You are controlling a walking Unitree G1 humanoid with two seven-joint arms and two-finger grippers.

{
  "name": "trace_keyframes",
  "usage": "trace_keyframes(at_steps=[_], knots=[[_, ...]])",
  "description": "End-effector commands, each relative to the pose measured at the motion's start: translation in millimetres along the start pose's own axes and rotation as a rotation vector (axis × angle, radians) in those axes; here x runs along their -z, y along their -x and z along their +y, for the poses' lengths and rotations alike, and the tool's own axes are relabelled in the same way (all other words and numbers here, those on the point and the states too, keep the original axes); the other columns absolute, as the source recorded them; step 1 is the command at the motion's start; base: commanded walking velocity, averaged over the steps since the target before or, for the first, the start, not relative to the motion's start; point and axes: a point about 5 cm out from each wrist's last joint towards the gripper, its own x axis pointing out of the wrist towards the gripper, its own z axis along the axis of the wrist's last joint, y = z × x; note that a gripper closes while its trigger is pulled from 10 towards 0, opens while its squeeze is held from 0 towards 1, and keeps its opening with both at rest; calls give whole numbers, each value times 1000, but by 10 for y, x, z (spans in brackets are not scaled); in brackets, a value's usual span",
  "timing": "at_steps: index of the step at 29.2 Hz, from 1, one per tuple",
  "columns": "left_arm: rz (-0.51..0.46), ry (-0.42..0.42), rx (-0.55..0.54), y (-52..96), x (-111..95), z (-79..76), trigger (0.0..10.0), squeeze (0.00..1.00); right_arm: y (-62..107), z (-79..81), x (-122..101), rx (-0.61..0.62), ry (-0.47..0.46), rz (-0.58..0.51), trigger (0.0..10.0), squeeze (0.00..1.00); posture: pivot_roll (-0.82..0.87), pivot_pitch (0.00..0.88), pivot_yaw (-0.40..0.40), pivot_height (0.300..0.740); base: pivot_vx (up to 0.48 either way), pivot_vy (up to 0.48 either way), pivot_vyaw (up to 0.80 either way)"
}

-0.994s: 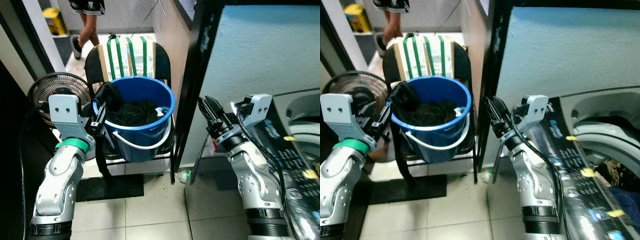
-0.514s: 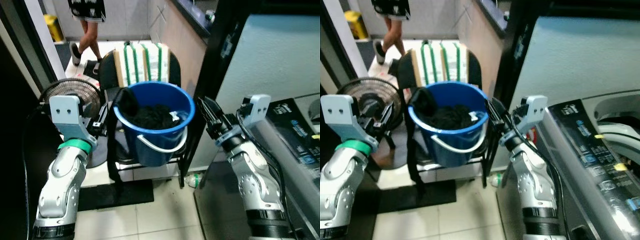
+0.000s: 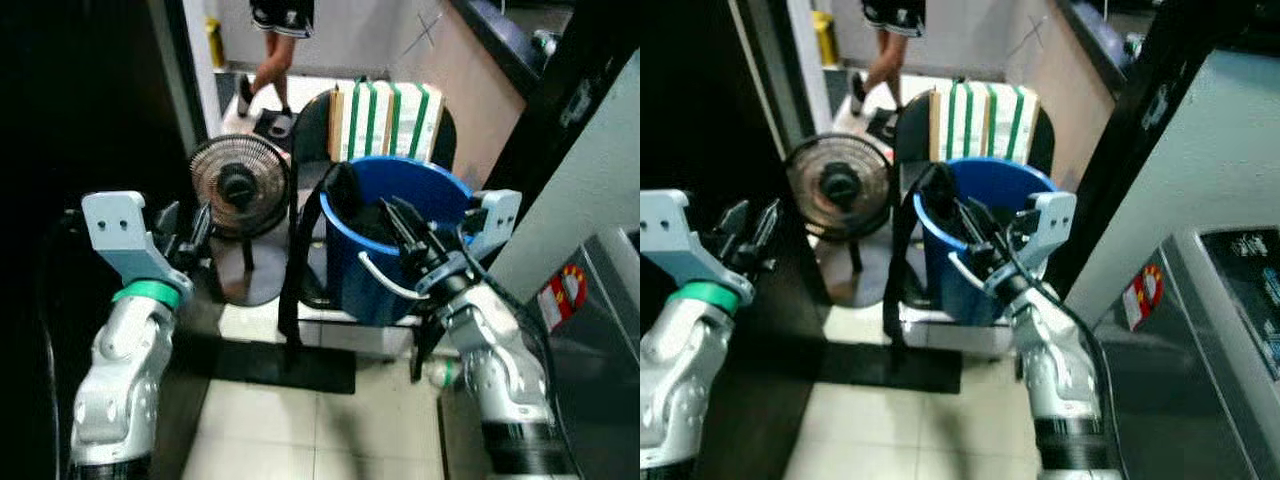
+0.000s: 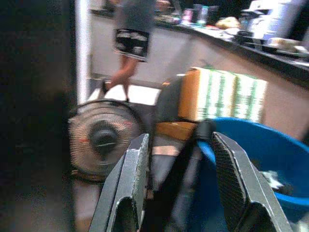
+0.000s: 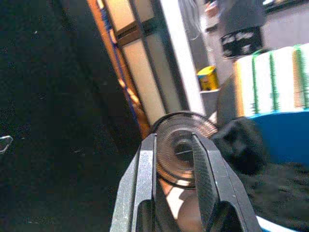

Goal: Clothes washing

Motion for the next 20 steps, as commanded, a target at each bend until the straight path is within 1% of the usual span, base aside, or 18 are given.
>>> trace_keyframes(at_steps=[1, 2, 4, 5, 6, 8, 9, 10, 11, 12, 13, 14, 16, 17, 19, 20], knots=[[18, -4, -26, 5, 37, 52, 10000, 0, 10, -14, 34, 15, 24, 20, 10000, 0, 125, 16, 36, 740, 0, 0, 0], [18, -4, -26, 5, 37, 52, 10000, 0, 10, -14, 34, 15, 24, 20, 10000, 0, 125, 16, 36, 740, 0, 0, 0], [20, 23, -61, 6, 69, 99, 10000, 0, 11, -90, 91, 79, 97, 71, 10000, 0, 119, 7, 33, 740, 0, 0, 0], [28, 29, -77, 13, 103, 126, 10000, 0, 22, -168, 126, 134, 156, 113, 10000, 0, 119, 7, 33, 740, 0, 0, 0], [34, 31, -87, 19, 127, 143, 10000, 0, 32, -220, 145, 169, 195, 139, 10000, 0, 119, 7, 33, 740, 0, 0, 0], [102, -75, -124, 94, 310, 262, 10000, 0, 90, -368, 144, 249, 309, 161, 10000, 0, 112, 2, 29, 740, 0, 0, 0], [102, -75, -124, 94, 310, 262, 10000, 0, 90, -368, 144, 249, 309, 161, 10000, 0, 112, 2, 29, 740, 0, 0, 0], [161, -113, -206, 211, 474, 429, 10000, 0, 211, -478, 104, 303, 322, 123, 10000, 0, 113, 0, 24, 740, 0, 0, 0], [161, -113, -206, 211, 474, 429, 10000, 0, 211, -478, 104, 303, 322, 123, 10000, 0, 113, 0, 24, 740, 0, 0, 0], [180, -104, -245, 252, 521, 489, 10000, 0, 264, -510, 87, 322, 296, 101, 10000, 0, 113, 0, 24, 740, 0, 0, 0], [180, -104, -245, 252, 521, 489, 10000, 0, 264, -510, 87, 322, 296, 101, 10000, 0, 113, 0, 24, 740, 0, 0, 0], [186, -96, -277, 293, 539, 538, 10000, 0, 349, -553, 61, 350, 265, 74, 10000, 0, 109, 0, 11, 740, 0, 0, 0], [186, -96, -277, 293, 539, 538, 10000, 0, 349, -553, 61, 350, 265, 74, 10000, 0, 109, 0, 11, 740, 0, 0, 0], [201, -73, -295, 337, 565, 567, 10000, 0, 483, -619, 56, 386, 237, 61, 10000, 0, 106, 0, 13, 740, 0, 0, 0], [201, -73, -295, 337, 565, 567, 10000, 0, 483, -619, 56, 386, 237, 61, 10000, 0, 106, 0, 13, 740, 0, 0, 0], [213, -57, -281, 378, 615, 545, 10000, 0, 579, -634, 109, 399, 219, 75, 10000, 0, 94, 0, 33, 740, 0, 0, 0]])
